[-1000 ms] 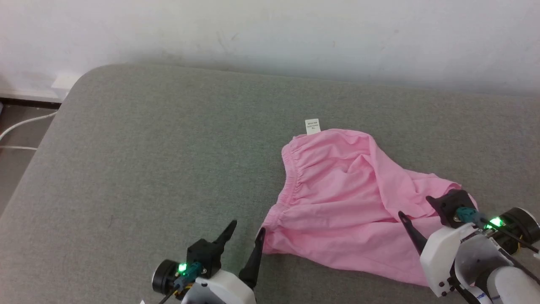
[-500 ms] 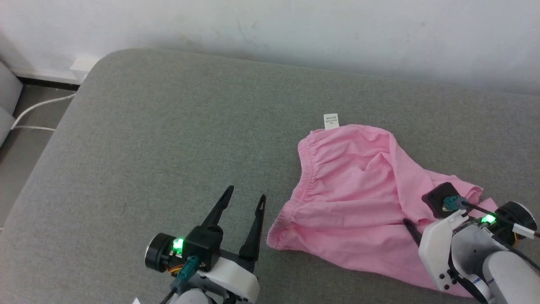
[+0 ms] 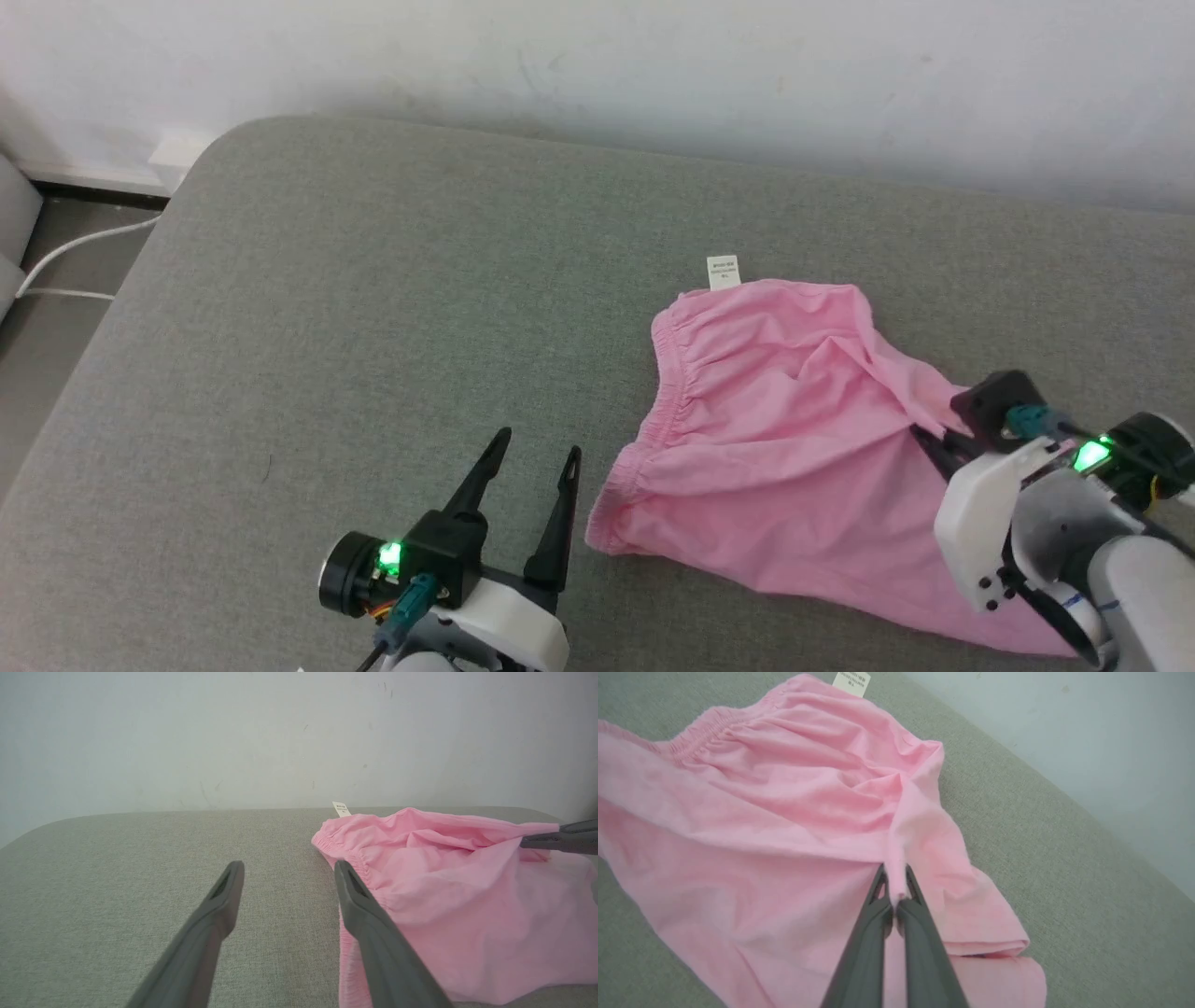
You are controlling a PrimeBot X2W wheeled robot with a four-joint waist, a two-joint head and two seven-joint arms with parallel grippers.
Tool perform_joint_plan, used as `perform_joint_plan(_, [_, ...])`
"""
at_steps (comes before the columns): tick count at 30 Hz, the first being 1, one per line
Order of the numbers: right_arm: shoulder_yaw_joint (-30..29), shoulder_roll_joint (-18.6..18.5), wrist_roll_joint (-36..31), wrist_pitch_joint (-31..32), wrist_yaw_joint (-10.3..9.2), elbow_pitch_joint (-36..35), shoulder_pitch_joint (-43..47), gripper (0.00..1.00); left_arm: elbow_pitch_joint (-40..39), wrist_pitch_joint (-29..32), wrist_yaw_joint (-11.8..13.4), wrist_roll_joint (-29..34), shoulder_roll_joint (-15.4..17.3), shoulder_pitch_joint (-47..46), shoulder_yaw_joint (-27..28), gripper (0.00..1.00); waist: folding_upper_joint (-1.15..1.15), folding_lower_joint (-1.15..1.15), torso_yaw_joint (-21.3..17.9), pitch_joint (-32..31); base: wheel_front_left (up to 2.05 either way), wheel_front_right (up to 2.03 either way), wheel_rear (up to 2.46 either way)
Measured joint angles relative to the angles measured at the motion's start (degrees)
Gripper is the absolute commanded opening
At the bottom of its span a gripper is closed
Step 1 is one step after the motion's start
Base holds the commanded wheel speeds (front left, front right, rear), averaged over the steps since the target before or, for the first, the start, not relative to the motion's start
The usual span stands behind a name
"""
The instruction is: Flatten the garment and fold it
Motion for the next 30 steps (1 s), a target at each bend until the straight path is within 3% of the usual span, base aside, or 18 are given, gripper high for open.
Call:
perform_joint_plan(6, [-6.4,0.7,6.0,4.0,0.00,-7.2,0.3,0.00,0.6,0.0,-0.5,0.7,-0.6,0.0,0.2,1.00,0.00,-0.01,-0.9,-0.4,0.00,0.00,0.00])
perform_joint_plan(10, [-12.2,0.8,9.5,7.6,0.00,-8.1,-1.3,0.00,0.5,0.0,-1.4,1.0,-1.0,-0.1,0.1,1.00,0.00,0.00,-0.8,0.7,0.00,0.00,0.00])
perform_joint_plan(16, [-19.5,1.6,12.3,13.6,-0.05,-1.1,-8.0,0.00,0.8,0.0,-1.7,1.4,-1.5,-1.2,0.1,1.00,0.00,0.00,0.3,4.0,0.00,0.00,0.00])
perform_joint_plan(21, [-21.1,0.8,11.0,14.4,-0.05,8.7,-15.1,0.00,1.1,0.0,-2.3,1.6,-1.6,-2.9,0.1,1.00,0.00,0.01,1.7,7.0,0.00,0.00,0.00])
perform_joint_plan(22, [-21.3,0.4,10.0,13.9,-0.05,10.9,-16.5,0.26,1.1,0.0,-2.4,1.6,-1.7,-3.2,0.1,1.00,0.00,0.01,2.0,7.5,0.00,0.00,0.00])
perform_joint_plan(23, [-21.3,-0.1,8.3,12.7,-0.04,13.2,-17.7,1.00,1.2,0.0,-2.4,1.6,-1.7,-3.4,0.0,1.00,0.00,0.01,2.4,8.1,0.00,0.00,0.00])
perform_joint_plan(27, [-20.4,-2.4,1.2,6.9,-0.05,22.2,-21.9,1.00,1.4,0.0,-2.5,1.6,-1.9,-4.0,-0.1,1.00,0.00,0.02,3.8,9.5,0.00,0.00,0.00])
perform_joint_plan(30, [-19.9,-1.9,-0.6,2.0,-0.05,27.6,-23.9,1.00,1.8,0.0,-2.5,1.5,-2.0,-4.1,0.0,1.00,0.00,0.02,4.6,9.8,0.00,0.00,0.00])
